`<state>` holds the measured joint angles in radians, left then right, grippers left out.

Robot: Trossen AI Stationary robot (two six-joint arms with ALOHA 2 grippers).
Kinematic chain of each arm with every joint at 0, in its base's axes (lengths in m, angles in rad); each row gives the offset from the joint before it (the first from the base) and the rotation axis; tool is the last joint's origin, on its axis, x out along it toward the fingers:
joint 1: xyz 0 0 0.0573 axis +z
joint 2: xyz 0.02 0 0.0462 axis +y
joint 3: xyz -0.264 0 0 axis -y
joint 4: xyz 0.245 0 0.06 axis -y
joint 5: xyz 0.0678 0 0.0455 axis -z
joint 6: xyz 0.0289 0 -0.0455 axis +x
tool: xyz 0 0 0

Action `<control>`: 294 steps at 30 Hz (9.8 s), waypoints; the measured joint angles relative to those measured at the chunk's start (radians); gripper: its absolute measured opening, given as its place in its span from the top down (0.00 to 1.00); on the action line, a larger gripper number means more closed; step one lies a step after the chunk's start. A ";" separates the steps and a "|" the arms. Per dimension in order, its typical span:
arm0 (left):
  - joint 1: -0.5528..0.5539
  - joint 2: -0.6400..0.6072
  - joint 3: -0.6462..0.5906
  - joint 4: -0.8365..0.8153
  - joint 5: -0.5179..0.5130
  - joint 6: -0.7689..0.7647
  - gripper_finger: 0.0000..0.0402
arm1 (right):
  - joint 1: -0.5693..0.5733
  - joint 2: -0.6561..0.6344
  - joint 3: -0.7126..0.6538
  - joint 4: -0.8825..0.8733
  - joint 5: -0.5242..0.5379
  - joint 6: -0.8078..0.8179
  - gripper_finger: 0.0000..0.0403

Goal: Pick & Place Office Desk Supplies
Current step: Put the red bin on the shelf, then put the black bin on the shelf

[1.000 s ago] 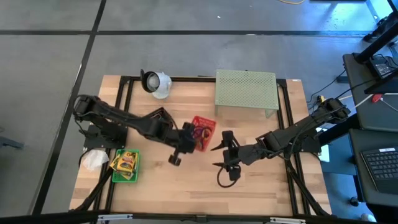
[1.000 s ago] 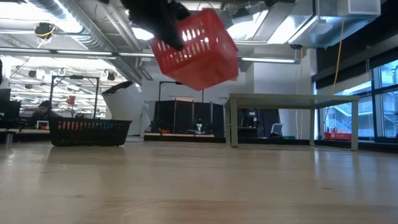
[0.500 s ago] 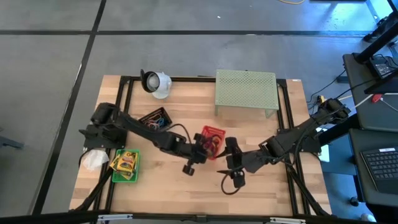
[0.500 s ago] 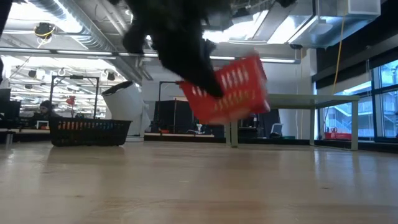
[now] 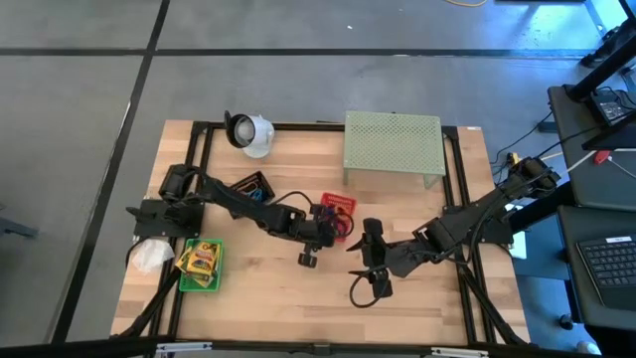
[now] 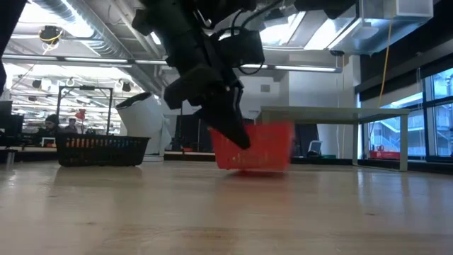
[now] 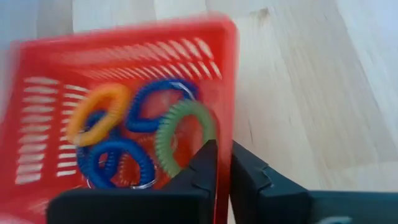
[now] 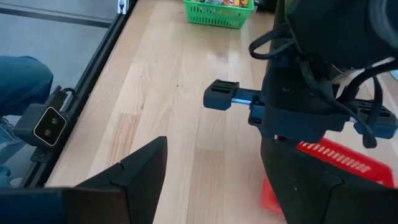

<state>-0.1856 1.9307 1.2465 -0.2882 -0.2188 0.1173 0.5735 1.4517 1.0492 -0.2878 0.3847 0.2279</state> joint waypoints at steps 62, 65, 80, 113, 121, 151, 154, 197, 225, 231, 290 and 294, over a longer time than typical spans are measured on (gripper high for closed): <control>-0.346 -0.627 0.139 -0.651 -0.084 -0.751 0.71 | -0.272 0.358 0.000 0.085 -0.218 0.205 0.98; -0.346 -0.627 0.139 -0.651 -0.084 -0.751 0.71 | -0.249 0.302 0.000 0.079 -0.228 0.198 0.99; -0.346 -0.626 0.139 -0.652 -0.105 -0.743 0.71 | -0.204 -0.096 0.000 -0.114 -0.216 0.156 0.99; -0.344 -0.626 0.139 -0.655 -0.324 -0.603 0.71 | -0.758 -0.453 0.000 -1.006 -0.038 -0.241 0.99; -0.344 -0.626 0.139 -0.655 -0.324 -0.601 0.71 | -0.966 -0.453 0.000 -0.963 -0.130 -0.452 0.99; -0.344 -0.626 0.139 -0.655 -0.312 -0.602 0.71 | -1.194 -0.411 0.000 -0.877 -0.220 -0.576 0.90; -0.344 -0.626 0.139 -0.655 -0.312 -0.603 0.71 | -1.194 -0.411 0.000 -0.861 -0.220 -0.560 0.84; -0.245 -0.626 -0.061 -0.952 -0.348 -0.742 0.55 | -0.713 -0.317 0.170 -0.790 -0.109 -0.081 0.51; -0.104 -0.626 -0.489 -0.806 -0.076 -0.102 0.55 | -0.439 -0.085 0.170 -0.744 -0.104 -0.008 0.51; -0.080 -0.626 -0.489 -0.817 -0.081 0.023 0.55 | -0.417 -0.085 0.170 -0.739 -0.104 0.005 0.51; 0.024 0.003 0.191 -0.467 -0.030 0.060 0.98 | -0.355 -0.085 0.169 -0.695 -0.108 0.053 0.51; 0.024 0.038 0.227 -0.463 -0.026 0.044 0.97 | -0.349 -0.085 0.169 -0.694 -0.108 0.076 0.51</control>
<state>-0.1612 1.9685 1.4737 -0.7509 -0.2444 0.1608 0.2241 1.3666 1.2186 -0.9817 0.2768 0.3035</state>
